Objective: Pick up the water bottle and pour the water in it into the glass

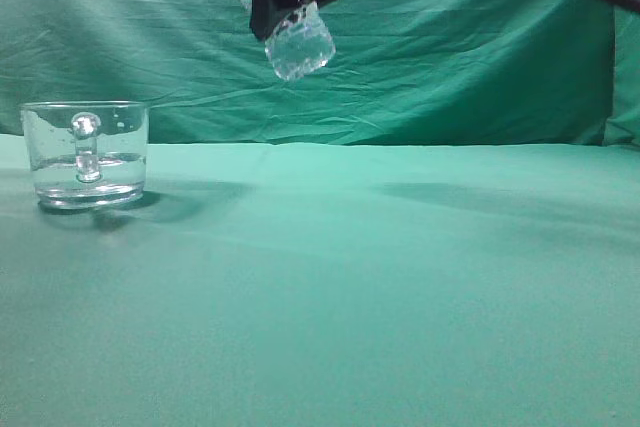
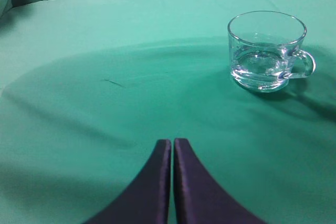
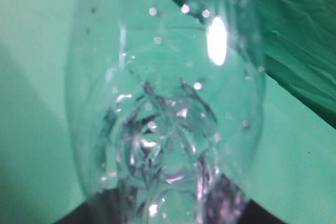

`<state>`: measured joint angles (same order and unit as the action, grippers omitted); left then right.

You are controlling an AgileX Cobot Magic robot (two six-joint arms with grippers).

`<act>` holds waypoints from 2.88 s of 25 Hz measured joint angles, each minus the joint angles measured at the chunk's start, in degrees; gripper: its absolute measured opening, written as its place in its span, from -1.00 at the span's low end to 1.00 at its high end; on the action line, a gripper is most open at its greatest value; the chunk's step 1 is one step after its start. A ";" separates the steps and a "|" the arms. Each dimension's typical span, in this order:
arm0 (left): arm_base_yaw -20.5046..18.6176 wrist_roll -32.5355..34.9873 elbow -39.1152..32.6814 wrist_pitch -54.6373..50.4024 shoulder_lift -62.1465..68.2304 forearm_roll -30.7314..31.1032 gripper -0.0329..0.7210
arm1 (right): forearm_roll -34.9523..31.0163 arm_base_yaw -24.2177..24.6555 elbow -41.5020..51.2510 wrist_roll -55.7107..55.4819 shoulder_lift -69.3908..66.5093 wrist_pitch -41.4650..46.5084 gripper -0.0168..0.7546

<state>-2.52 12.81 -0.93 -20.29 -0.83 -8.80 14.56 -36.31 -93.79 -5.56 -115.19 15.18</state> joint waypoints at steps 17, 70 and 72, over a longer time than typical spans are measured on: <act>0.00 0.00 0.00 0.00 0.00 0.00 -0.91 | -9.68 16.69 46.60 -3.41 36.61 -33.94 -0.44; 0.00 0.00 0.00 0.00 0.00 0.00 -0.91 | 3.32 22.68 62.94 -1.33 11.98 -79.11 0.78; 0.00 0.00 0.00 0.00 0.00 0.00 -0.91 | 3.30 22.68 62.94 -1.44 17.01 -76.79 0.78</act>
<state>-2.52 12.81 -0.93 -20.29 -0.83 -8.80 17.85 -13.63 -30.86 -7.00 -98.18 -61.62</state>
